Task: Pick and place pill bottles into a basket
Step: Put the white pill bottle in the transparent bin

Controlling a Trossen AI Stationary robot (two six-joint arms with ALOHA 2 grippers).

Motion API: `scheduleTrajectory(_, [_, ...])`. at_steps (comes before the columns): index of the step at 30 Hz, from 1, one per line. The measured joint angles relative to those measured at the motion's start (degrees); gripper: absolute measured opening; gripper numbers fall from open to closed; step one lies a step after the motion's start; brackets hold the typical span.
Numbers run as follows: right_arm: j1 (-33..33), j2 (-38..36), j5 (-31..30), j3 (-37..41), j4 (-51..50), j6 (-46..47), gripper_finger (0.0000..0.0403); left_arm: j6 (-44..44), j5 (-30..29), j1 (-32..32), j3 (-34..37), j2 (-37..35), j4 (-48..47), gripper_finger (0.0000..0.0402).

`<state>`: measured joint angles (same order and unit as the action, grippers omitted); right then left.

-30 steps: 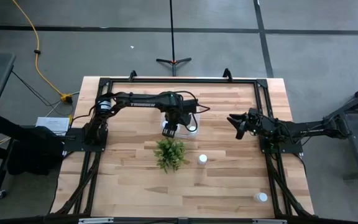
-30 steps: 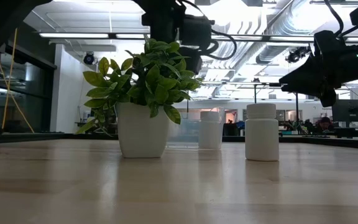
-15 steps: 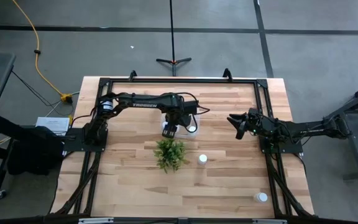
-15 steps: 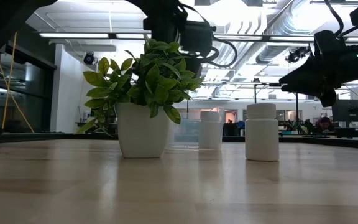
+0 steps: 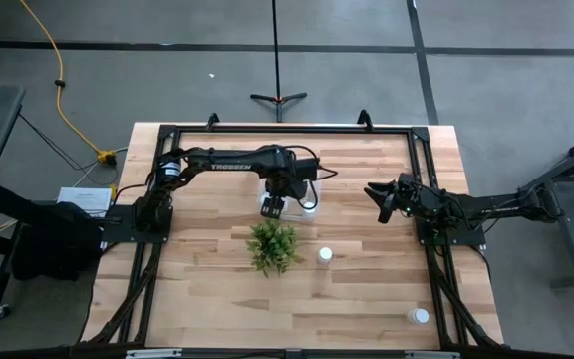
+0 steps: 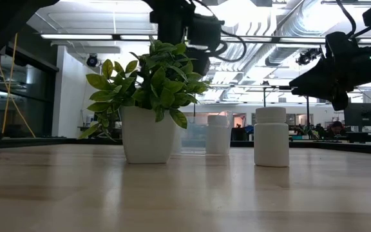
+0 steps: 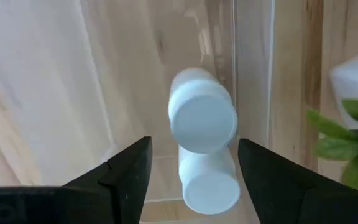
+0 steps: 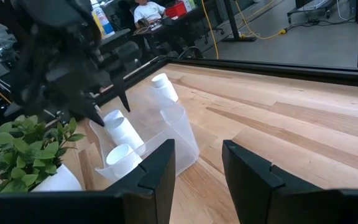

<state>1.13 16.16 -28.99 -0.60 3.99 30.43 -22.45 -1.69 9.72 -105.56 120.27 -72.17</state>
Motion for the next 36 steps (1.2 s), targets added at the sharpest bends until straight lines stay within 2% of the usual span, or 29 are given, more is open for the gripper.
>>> scheduleTrajectory(9, [0.00,0.00,0.04,0.00,-0.02,-0.04,0.0124,2.62,-0.05,-0.11,-11.17,0.00,-1.33,0.0273])
scheduleTrajectory(13, [0.00,0.00,0.04,0.00,0.00,-0.68,0.0124,5.29,2.18,-0.11,-16.42,0.00,-1.35,0.0269])
scheduleTrajectory(22, [0.00,0.00,0.30,0.00,-0.02,-0.87,0.0124,14.23,16.43,-0.38,-24.94,-0.04,4.89,0.0261])
scheduleTrajectory(24, [0.00,0.00,0.32,0.00,-0.02,-0.86,0.0124,14.89,17.11,-1.02,-26.20,-0.07,6.95,0.0255])
scheduleTrajectory(27, [0.00,0.00,0.59,0.02,-0.02,-0.85,0.0124,15.16,13.57,-2.71,-27.93,-0.07,10.06,0.0244])
scheduleTrajectory(32, [0.00,0.00,3.20,0.02,-0.06,-0.39,0.0124,16.39,2.12,-6.51,-29.18,-1.34,11.34,0.0224])
scheduleTrajectory(36, [0.00,0.00,3.99,0.02,-0.05,-0.24,0.0124,16.38,0.21,-9.14,-29.18,-3.86,9.42,0.0207])
